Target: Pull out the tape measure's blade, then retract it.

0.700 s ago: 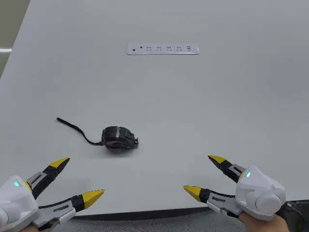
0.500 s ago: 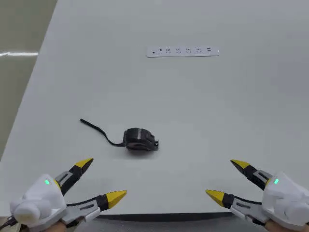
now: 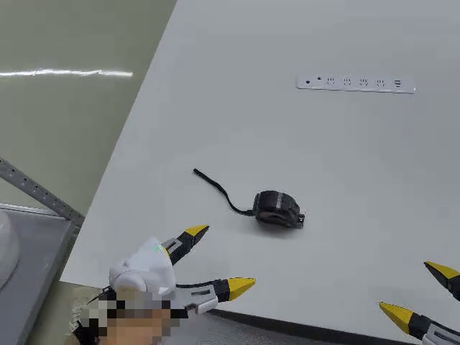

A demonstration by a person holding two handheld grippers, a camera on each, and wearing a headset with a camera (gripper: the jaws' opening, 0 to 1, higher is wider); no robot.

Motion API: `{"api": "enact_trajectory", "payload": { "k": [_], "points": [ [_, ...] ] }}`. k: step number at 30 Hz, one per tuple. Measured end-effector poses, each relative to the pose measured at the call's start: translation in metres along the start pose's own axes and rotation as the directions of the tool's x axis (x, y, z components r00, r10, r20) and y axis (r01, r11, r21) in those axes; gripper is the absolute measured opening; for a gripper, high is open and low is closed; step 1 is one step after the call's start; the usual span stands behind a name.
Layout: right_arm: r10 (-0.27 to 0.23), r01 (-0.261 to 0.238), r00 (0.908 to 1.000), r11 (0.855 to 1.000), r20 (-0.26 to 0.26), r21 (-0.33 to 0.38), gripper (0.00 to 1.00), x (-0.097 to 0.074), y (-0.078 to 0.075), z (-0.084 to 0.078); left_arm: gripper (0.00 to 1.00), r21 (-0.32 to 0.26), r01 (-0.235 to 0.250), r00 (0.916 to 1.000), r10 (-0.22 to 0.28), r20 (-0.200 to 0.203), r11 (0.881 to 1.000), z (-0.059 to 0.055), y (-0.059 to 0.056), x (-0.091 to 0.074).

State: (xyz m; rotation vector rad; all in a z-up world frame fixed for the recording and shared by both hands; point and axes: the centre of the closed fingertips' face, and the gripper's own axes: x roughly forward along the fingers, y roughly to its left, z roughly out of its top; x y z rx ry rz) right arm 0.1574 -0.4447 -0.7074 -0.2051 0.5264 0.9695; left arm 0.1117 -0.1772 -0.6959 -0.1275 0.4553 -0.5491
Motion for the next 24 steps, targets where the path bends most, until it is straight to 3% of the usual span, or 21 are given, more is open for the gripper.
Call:
{"api": "enact_trajectory", "payload": {
  "k": [16,24],
  "points": [
    [0.014,-0.014,0.9999,1.0,-0.008,-0.002,0.66,0.0027,0.0048,-0.0022,0.81,-0.002,-0.003,1.0,0.003,0.007,1.0,0.0012,0.0015,-0.0006],
    [0.007,-0.007,1.0,1.0,0.001,0.002,0.65,0.0017,0.0036,-0.001,0.81,0.003,0.009,1.0,-0.009,-0.002,1.0,0.0032,-0.0041,0.0022]
  ]
}}
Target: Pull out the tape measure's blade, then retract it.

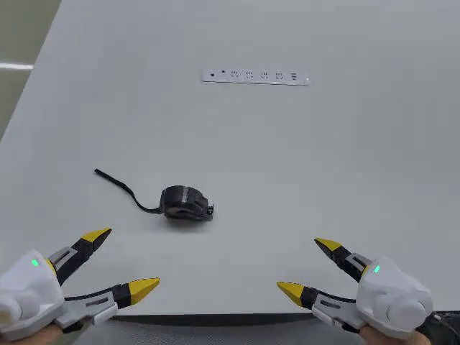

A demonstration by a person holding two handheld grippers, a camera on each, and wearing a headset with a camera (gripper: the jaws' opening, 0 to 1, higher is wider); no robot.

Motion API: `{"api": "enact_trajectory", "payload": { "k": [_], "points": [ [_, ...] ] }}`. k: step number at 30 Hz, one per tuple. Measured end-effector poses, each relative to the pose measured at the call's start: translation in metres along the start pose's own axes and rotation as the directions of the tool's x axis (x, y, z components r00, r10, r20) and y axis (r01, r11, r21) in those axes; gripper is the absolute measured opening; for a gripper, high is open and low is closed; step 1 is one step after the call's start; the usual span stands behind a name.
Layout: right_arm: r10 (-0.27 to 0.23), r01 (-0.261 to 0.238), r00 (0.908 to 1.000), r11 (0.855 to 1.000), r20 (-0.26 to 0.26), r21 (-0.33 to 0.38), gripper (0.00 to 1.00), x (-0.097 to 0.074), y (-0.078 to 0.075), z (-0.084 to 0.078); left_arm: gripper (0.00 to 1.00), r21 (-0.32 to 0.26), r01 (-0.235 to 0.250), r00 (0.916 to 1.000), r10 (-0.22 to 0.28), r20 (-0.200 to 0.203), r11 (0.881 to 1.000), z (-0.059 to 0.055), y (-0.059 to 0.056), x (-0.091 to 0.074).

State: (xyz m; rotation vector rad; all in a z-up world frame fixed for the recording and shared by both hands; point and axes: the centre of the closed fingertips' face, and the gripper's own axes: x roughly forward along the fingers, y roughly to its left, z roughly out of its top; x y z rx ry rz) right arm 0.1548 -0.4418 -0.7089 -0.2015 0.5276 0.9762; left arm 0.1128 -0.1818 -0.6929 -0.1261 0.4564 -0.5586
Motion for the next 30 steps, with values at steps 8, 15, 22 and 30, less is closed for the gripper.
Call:
{"api": "enact_trajectory", "payload": {
  "k": [8,15,22,30],
  "points": [
    [0.03,-0.03,0.9994,1.0,0.02,-0.001,0.61,0.002,0.003,0.004,0.81,0.02,0.026,0.9996,-0.026,-0.012,0.999,0.004,0.0,0.003],
    [0.078,-0.078,0.9965,0.997,0.031,-0.003,0.6,0.011,0.004,0.006,0.81,0.066,0.055,0.9977,-0.052,-0.043,0.996,0.005,0.011,0.007],
    [0.128,-0.127,0.9913,0.992,0.032,-0.007,0.58,0.02,0.008,0.009,0.79,0.111,0.107,0.9914,-0.098,-0.086,0.988,0.003,0.018,0.016],
    [0.165,-0.165,0.9856,0.986,0.035,-0.02,0.56,0.03,0.006,0.014,0.77,0.136,0.167,0.9815,-0.151,-0.117,0.976,0.004,0.021,0.031]
  ]
}}
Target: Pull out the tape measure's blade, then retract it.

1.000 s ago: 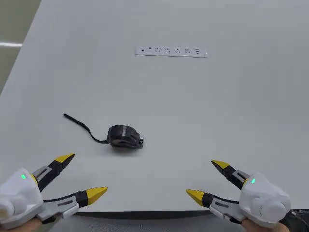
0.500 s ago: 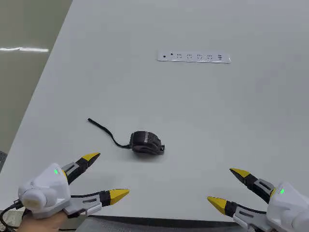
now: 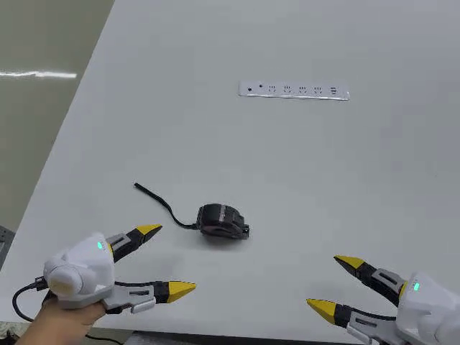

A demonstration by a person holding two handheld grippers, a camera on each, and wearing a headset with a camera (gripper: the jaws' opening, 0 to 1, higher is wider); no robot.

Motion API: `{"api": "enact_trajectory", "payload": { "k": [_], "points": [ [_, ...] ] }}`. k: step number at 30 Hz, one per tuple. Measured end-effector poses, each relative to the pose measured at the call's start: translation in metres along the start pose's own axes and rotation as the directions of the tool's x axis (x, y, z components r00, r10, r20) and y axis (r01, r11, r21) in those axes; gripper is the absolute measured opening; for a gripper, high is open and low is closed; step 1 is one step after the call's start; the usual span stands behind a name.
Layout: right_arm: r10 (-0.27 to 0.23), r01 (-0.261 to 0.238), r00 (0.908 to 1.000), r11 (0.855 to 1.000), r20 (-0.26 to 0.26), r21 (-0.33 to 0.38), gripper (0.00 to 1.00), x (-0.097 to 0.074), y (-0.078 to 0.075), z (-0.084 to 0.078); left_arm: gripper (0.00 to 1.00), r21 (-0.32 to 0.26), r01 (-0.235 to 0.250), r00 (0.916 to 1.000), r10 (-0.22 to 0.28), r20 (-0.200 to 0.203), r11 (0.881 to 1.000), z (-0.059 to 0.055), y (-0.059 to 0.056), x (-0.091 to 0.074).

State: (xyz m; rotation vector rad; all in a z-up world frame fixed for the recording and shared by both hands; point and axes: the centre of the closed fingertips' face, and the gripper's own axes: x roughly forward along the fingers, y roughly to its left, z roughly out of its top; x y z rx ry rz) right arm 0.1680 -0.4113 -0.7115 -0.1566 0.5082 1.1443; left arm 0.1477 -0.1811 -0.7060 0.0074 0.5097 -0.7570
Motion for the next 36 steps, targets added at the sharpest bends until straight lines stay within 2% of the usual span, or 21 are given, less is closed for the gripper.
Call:
{"api": "enact_trajectory", "payload": {
  "k": [7,20,25,36],
  "points": [
    [0.029,-0.03,0.9996,1.0,-0.005,-0.009,0.56,0.01,-0.004,0.002,0.77,0.024,0.036,0.9992,-0.036,-0.017,0.999,0.001,0.006,0.01],
    [0.085,-0.085,0.9961,0.996,0.023,-0.029,0.53,0.031,-0.016,0.013,0.74,0.069,0.098,0.9935,-0.093,-0.065,0.993,0.006,0.015,0.027],
    [0.102,-0.101,0.9944,0.994,0.027,-0.041,0.51,0.04,-0.02,0.015,0.72,0.076,0.116,0.9914,-0.111,-0.07,0.99,0.01,0.019,0.034],
    [0.135,-0.133,0.9906,0.988,0.023,-0.078,0.5,0.057,-0.018,0.021,0.7,0.088,0.146,0.9857,-0.137,-0.098,0.985,0.009,0.024,0.047]
  ]
}}
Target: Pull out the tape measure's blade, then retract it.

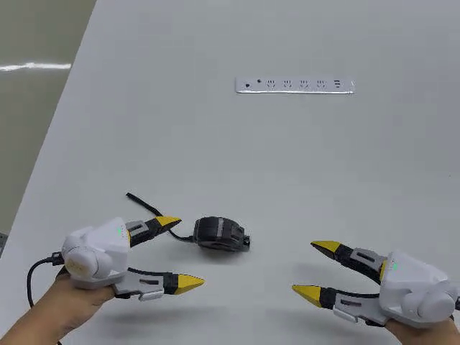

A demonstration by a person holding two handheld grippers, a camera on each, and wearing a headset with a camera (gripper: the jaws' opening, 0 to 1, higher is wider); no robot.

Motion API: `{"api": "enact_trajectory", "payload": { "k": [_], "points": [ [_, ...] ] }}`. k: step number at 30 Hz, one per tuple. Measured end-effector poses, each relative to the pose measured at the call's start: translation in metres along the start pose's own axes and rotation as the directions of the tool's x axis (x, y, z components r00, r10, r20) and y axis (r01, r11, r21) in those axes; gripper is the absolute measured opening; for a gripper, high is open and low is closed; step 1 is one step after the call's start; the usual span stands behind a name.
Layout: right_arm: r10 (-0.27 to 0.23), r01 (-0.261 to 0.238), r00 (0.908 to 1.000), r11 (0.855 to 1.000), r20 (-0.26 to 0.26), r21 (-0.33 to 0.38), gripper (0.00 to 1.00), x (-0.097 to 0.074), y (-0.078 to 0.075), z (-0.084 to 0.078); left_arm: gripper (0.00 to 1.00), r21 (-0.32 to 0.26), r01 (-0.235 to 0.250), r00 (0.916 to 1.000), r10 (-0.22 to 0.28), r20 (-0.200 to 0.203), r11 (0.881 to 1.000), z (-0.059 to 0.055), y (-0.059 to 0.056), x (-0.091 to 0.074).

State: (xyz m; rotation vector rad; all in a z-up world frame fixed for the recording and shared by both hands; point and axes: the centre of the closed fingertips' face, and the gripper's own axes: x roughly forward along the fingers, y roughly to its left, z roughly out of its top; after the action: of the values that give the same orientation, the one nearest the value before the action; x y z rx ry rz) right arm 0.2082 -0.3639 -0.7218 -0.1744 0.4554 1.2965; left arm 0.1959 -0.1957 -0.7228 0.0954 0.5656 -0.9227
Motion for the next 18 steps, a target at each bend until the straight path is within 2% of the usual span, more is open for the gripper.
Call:
{"api": "enact_trajectory", "payload": {
  "k": [10,18],
  "points": [
    [0.027,-0.027,0.9996,1.0,0.011,-0.016,0.48,0.014,-0.003,0.003,0.68,0.025,0.026,0.9995,-0.026,-0.016,0.999,0.001,0.003,0.01],
    [0.045,-0.045,0.9989,0.999,0.011,-0.031,0.47,0.02,-0.001,0.002,0.66,0.029,0.022,0.9996,-0.021,-0.019,0.999,0.001,0.009,0.013]
  ]
}}
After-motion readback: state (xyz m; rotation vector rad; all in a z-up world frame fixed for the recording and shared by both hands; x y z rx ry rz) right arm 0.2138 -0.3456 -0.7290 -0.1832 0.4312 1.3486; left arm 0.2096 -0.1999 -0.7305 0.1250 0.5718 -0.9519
